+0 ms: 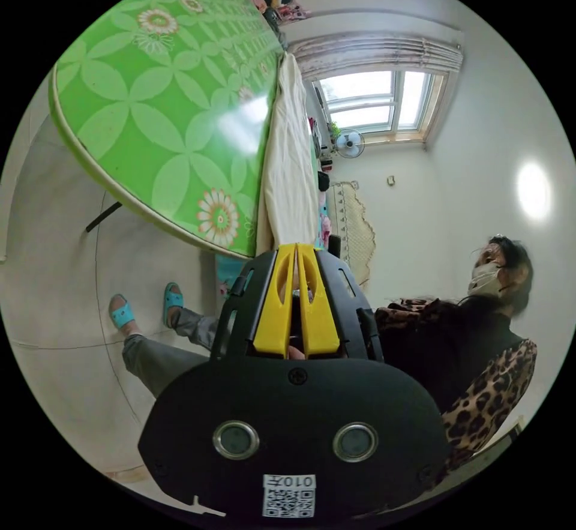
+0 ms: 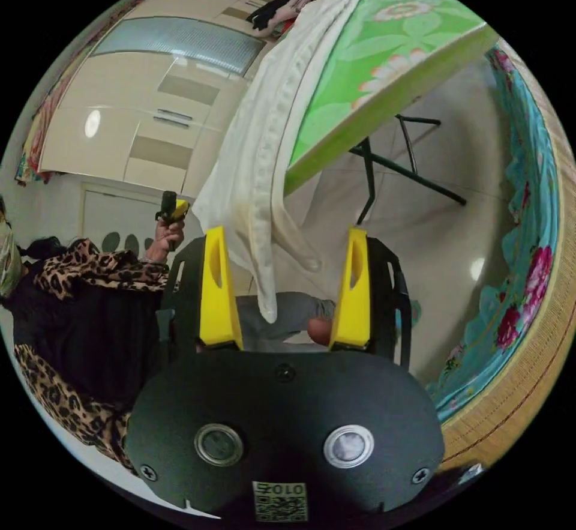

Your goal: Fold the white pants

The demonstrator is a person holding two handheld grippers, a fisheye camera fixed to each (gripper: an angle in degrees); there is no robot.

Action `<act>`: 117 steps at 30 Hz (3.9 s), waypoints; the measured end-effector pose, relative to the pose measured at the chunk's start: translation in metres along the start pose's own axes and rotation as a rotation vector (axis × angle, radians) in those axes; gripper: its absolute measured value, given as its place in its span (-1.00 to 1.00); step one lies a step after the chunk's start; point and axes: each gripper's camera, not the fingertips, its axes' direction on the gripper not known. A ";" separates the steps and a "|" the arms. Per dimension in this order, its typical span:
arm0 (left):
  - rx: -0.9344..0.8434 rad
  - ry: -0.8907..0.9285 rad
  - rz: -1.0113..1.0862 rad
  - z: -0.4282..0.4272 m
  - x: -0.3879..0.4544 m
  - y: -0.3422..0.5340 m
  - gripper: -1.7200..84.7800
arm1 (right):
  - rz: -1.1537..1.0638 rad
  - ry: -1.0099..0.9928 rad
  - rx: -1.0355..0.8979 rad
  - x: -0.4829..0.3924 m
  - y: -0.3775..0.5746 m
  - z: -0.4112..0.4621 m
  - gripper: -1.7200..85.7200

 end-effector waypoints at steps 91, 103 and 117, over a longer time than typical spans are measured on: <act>0.485 -0.476 -0.295 -0.210 -0.018 0.010 -0.85 | -0.026 -0.155 -0.599 0.091 -0.200 -0.098 -0.87; 0.910 0.264 -0.432 -0.227 -0.090 0.137 -0.95 | -0.268 0.595 0.002 -0.028 -0.174 -0.317 -0.89; 0.787 -0.411 0.561 -0.101 0.315 0.078 -0.93 | -0.592 0.841 0.742 -0.052 -0.080 -0.387 -0.82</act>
